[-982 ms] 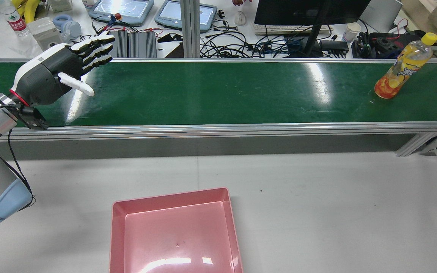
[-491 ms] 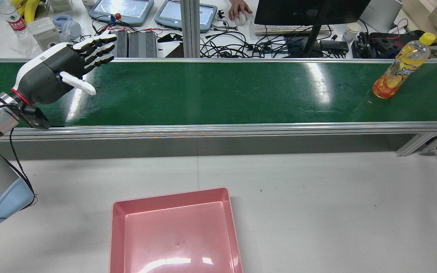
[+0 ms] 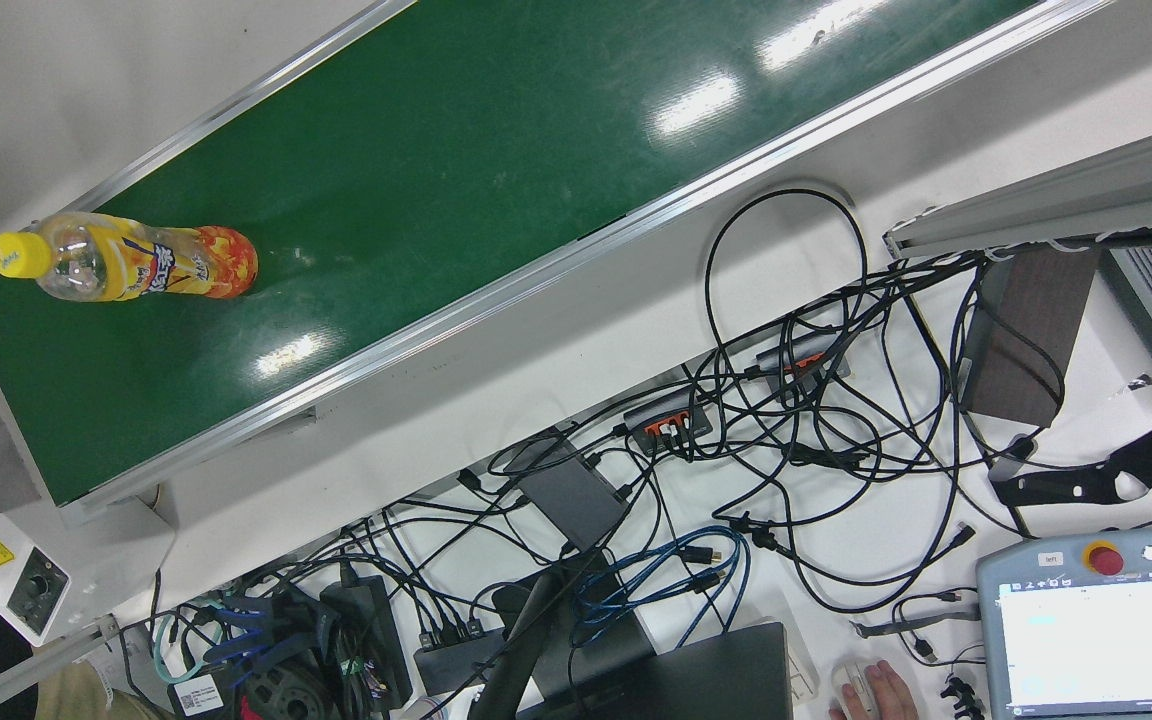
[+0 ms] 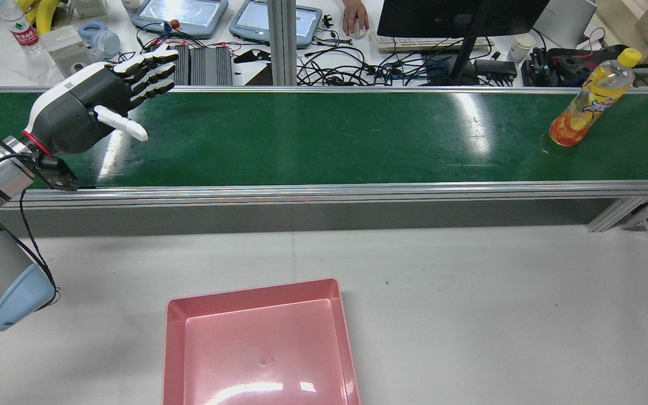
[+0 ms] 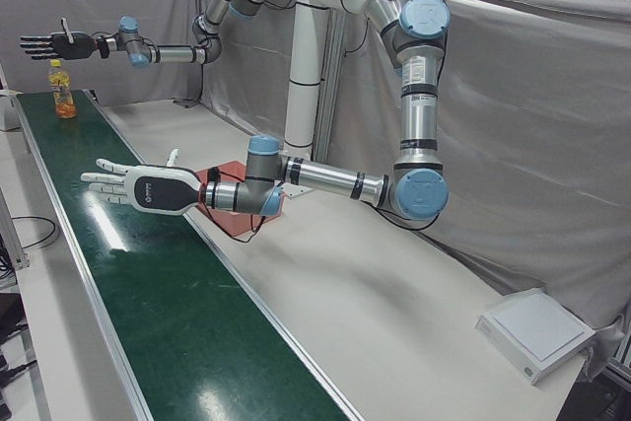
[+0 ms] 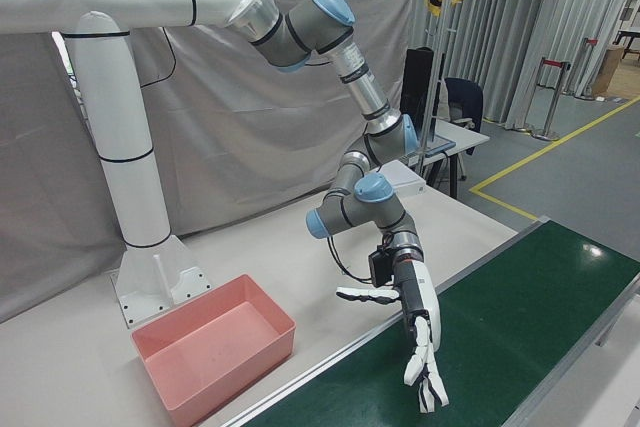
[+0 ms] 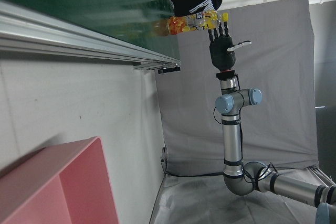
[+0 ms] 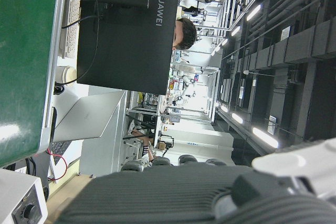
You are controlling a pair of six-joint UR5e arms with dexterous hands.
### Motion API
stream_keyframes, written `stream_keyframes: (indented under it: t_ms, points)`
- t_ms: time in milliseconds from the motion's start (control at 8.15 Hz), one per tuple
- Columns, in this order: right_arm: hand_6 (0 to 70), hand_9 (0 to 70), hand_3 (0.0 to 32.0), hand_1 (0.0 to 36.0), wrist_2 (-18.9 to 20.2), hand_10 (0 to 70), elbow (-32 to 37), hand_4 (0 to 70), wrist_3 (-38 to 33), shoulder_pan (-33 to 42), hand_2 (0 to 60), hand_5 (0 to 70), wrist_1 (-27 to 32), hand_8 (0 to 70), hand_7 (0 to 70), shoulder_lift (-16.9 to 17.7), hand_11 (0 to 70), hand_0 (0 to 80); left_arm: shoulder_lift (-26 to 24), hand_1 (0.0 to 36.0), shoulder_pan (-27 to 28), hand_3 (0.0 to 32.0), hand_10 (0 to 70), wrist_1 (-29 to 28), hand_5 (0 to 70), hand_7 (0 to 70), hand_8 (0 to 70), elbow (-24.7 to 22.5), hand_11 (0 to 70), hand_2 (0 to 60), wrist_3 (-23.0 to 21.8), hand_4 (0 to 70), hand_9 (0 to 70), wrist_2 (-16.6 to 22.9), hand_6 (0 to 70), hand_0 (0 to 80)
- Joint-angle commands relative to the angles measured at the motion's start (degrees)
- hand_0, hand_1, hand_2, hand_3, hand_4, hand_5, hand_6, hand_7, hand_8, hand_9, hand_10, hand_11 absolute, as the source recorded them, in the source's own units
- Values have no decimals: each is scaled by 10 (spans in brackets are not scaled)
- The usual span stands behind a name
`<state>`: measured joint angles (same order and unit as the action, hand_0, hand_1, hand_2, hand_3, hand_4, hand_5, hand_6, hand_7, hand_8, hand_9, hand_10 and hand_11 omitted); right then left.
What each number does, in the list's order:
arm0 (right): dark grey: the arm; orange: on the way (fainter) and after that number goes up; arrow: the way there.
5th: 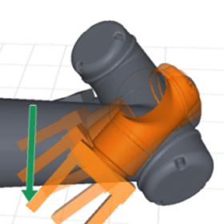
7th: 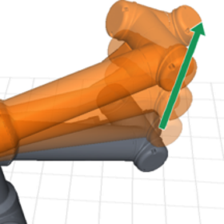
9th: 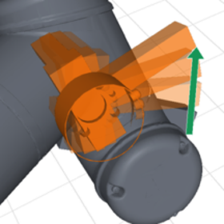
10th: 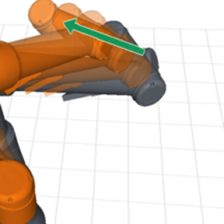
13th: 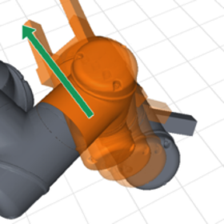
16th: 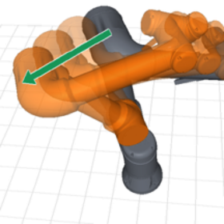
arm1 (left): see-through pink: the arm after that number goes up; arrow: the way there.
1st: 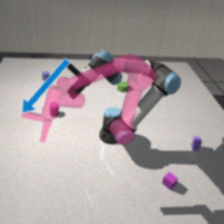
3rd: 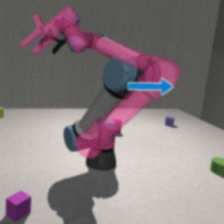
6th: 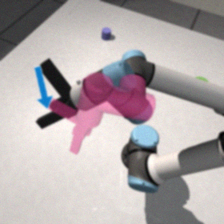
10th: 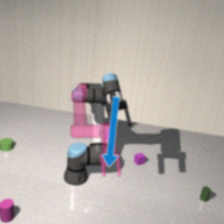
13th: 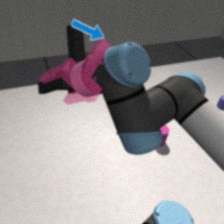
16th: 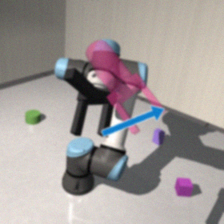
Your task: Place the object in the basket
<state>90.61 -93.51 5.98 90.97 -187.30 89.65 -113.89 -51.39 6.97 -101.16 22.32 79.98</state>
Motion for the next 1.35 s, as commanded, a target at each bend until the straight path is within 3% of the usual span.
stream_keyframes:
  t_ms: [0,1228]
  points:
    - [0,0,0,0,0,0,0,0,0,0,0,0,0,0,0,0,0,0,-3,121,1,34,62,1,159,0,63,0,108,0,1,128,63,0,8,559]
    - [0,0,0,0,0,0,0,0,0,0,0,0,0,0,0,0,0,0,-10,117,0,40,56,5,156,0,59,-2,98,0,-5,127,55,3,2,558]
